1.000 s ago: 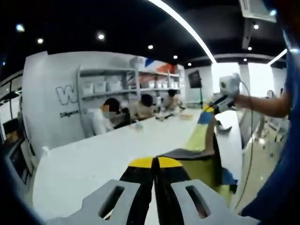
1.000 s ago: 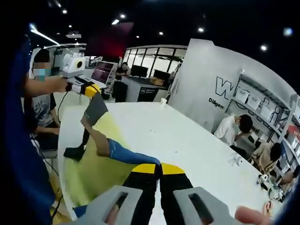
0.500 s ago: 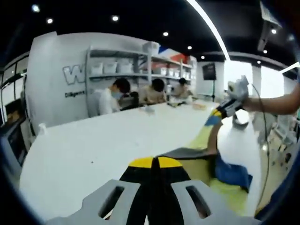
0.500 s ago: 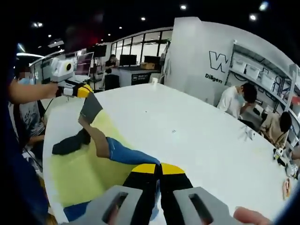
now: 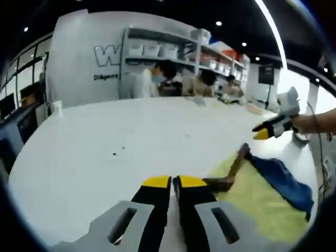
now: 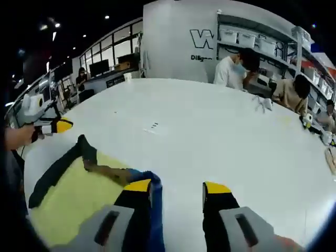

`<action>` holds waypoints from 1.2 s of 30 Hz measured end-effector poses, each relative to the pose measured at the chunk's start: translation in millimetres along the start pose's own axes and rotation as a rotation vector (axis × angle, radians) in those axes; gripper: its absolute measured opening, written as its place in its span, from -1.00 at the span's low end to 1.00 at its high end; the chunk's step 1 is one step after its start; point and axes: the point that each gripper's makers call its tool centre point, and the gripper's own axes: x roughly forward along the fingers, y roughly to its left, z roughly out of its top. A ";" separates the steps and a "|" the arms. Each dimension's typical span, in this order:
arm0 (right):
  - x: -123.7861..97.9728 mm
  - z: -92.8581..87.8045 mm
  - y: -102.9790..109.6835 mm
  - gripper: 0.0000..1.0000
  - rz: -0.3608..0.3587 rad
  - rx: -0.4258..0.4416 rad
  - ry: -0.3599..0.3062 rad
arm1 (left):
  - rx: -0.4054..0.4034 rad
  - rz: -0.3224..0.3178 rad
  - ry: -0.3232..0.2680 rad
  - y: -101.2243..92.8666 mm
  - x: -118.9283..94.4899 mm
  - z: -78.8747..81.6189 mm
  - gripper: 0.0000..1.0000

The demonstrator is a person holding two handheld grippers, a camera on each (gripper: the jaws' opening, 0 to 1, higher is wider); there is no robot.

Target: Fold the garment on the visible template until the final outline fits inside the template.

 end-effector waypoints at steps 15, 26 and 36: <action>-18.6 -16.6 97.4 -1.00 0.369 -0.166 -0.071 | 0.052 -0.027 -0.079 -29.8 -44.3 12.2 -0.32; 53.1 46.9 59.8 -1.00 0.051 -0.101 -0.144 | 0.000 -0.057 -0.160 -74.1 -113.7 6.8 -0.41; 37.8 29.8 157.7 -1.00 0.550 -0.217 -0.018 | 0.009 0.008 -0.124 -59.4 -167.7 -29.6 -0.39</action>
